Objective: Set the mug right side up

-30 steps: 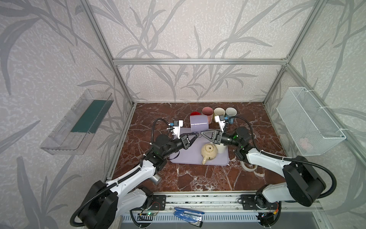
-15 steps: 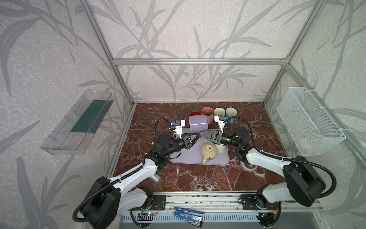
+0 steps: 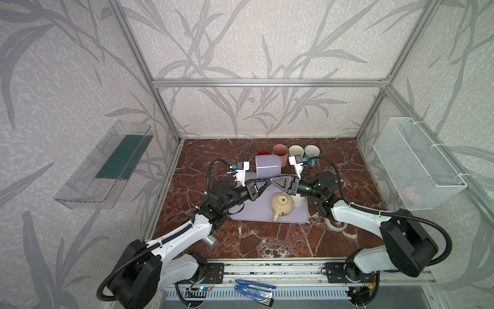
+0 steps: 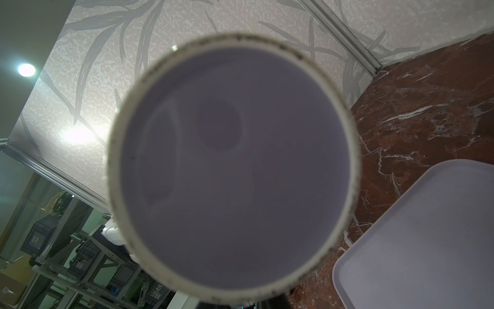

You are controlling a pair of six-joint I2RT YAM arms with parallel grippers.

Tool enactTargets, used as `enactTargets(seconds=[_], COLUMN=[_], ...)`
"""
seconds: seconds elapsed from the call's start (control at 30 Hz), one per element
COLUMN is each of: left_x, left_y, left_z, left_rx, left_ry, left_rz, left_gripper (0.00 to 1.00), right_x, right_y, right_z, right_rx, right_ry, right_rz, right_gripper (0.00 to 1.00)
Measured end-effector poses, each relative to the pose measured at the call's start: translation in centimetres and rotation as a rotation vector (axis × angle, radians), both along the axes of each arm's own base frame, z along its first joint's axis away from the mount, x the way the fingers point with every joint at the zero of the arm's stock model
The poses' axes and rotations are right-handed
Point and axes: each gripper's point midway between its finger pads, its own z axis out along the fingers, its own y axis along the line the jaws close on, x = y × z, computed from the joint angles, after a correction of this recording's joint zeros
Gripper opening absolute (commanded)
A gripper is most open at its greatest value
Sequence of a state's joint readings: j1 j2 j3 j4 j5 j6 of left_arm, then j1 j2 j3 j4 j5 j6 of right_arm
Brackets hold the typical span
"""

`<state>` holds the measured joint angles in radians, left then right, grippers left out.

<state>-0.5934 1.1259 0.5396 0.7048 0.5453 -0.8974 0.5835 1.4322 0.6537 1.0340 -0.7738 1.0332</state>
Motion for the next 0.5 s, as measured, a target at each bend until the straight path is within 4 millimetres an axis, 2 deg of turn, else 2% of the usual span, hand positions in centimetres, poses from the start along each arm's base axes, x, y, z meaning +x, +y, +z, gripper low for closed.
enactTargets(seconds=[0.1, 0.2, 0.37, 0.5], left_x=[0.0, 0.0, 0.5, 1.1], left_y=[0.3, 0.9, 2.5, 4.1], left_z=[-0.3, -0.9, -2.7, -4.9], left_rx=[0.021, 0.05, 0.11, 0.173], left_ry=[0.009, 0.013, 0.054, 0.108], left_rz=[0.022, 0.054, 0.142, 0.221], left_gripper=[0.0, 0.0, 0.0, 0.0], right_x=[0.1, 0.3, 1.0, 1.4], right_y=[0.0, -0.1, -0.6, -1.3], right_z=[-0.4, -0.8, -2.0, -3.2], right_rx=[-0.013, -0.03, -0.071, -0.11], right_ry=[0.001, 0.005, 0.017, 0.02], right_rz=[-0.005, -0.008, -0.032, -0.06], right_gripper=[0.25, 0.35, 0.41, 0.49])
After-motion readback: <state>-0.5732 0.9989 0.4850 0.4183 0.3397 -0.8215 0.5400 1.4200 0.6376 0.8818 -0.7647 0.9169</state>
